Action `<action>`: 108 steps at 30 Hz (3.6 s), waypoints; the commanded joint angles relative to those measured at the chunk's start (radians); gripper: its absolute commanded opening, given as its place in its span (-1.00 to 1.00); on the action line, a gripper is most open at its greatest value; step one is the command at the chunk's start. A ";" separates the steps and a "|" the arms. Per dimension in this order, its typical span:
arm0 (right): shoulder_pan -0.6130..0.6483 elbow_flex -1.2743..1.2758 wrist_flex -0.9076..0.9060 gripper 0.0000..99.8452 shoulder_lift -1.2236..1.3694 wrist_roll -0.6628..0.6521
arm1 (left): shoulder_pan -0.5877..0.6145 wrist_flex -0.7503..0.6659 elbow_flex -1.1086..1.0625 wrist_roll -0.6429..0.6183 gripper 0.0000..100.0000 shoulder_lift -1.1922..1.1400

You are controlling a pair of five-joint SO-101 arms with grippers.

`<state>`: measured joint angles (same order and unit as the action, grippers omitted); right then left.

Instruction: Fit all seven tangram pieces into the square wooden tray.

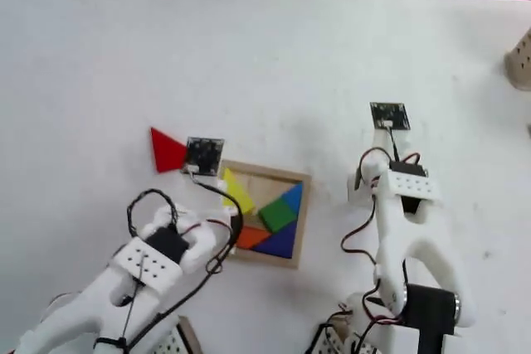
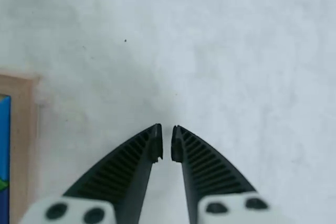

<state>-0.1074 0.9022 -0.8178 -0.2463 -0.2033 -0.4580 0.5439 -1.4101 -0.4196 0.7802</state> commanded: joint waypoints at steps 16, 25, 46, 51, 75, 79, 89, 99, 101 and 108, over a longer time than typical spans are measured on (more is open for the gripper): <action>-0.025 -0.046 -0.013 -0.92 0.002 -0.011 | -0.042 -0.117 0.005 0.011 -0.95 -0.056; -0.025 -0.046 -0.010 -0.92 0.002 -0.012 | 0.013 -0.135 0.221 0.011 -0.95 -0.401; -0.025 -0.048 -0.007 -0.92 0.002 -0.064 | -0.205 0.129 0.044 0.012 -0.95 0.160; -0.025 -0.048 -0.005 -0.92 0.002 -0.064 | -0.217 0.120 0.003 0.015 -0.95 0.134; -0.025 -0.048 -0.007 -0.92 0.002 -0.064 | 0.016 -0.080 0.058 0.087 -0.95 -0.065; -0.025 -0.048 -0.007 -0.92 0.002 -0.064 | 0.013 -0.080 0.058 0.087 -0.95 -0.062; -0.025 -0.048 -0.012 -0.92 0.002 -0.064 | 0.328 -0.123 0.160 0.087 -0.95 -0.064; -0.024 -0.046 -0.013 -0.92 0.002 -0.064 | 0.565 -0.157 0.210 0.080 -0.95 -0.071; -0.024 -0.046 -0.013 -0.92 0.002 -0.064 | 0.573 -0.163 0.212 0.078 -0.95 -0.071; 0.071 -0.044 -0.035 -0.93 -0.005 -0.066 | 0.803 -0.158 0.255 -0.061 -0.95 -0.073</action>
<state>-0.0997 0.9007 -0.8347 -0.2463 -0.2555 0.2524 0.4089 -1.2183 -0.4043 0.7096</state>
